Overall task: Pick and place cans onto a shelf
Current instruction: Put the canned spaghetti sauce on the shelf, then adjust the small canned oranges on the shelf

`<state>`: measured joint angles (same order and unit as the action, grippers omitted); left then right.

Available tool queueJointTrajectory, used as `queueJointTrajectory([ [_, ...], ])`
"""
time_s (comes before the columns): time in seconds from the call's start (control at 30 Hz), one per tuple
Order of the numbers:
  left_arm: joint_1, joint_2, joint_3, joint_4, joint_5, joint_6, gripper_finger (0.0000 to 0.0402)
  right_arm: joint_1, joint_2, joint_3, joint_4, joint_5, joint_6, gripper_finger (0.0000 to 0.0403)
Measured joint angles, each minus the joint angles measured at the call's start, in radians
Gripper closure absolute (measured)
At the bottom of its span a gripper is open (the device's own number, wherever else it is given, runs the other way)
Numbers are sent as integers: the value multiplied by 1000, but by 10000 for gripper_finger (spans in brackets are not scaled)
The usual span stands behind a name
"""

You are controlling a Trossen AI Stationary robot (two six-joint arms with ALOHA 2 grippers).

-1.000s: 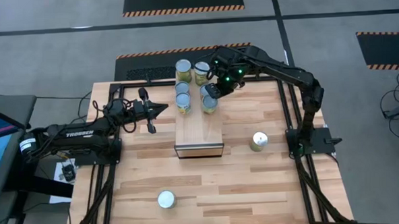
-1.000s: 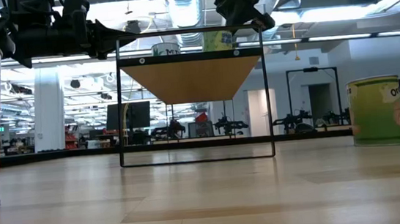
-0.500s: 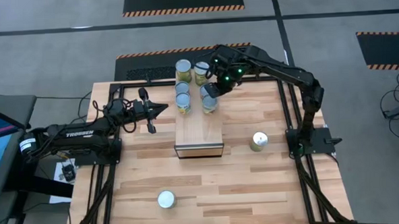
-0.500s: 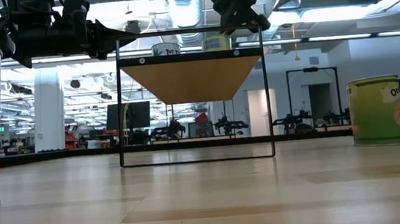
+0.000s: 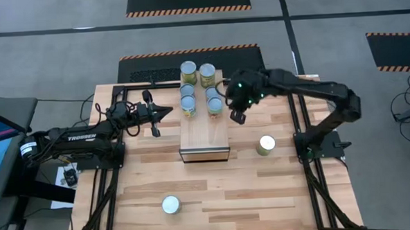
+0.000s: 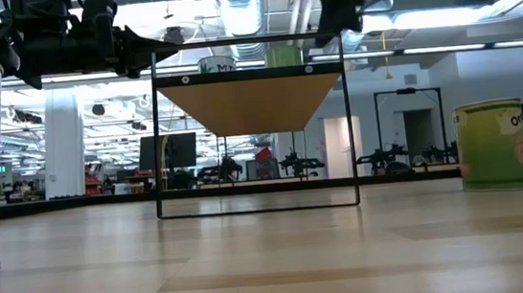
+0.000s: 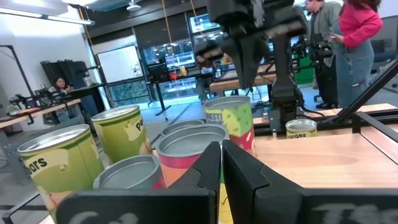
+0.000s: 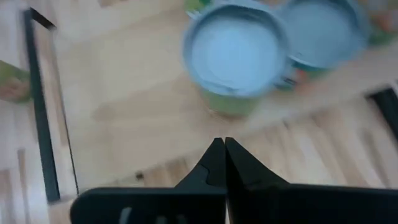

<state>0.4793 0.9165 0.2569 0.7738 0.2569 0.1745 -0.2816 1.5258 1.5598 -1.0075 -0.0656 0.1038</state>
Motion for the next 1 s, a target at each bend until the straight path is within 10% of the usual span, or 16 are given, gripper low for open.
queueJointTrajectory([
  [0.27, 0, 0, 0, -1, -4, -1, 395, 35, -82, -304, 395, -38, -2, 397],
  [1.0, 0, 0, 0, 0, -8, -3, 395, 29, -41, -323, 488, -49, -145, 394],
])
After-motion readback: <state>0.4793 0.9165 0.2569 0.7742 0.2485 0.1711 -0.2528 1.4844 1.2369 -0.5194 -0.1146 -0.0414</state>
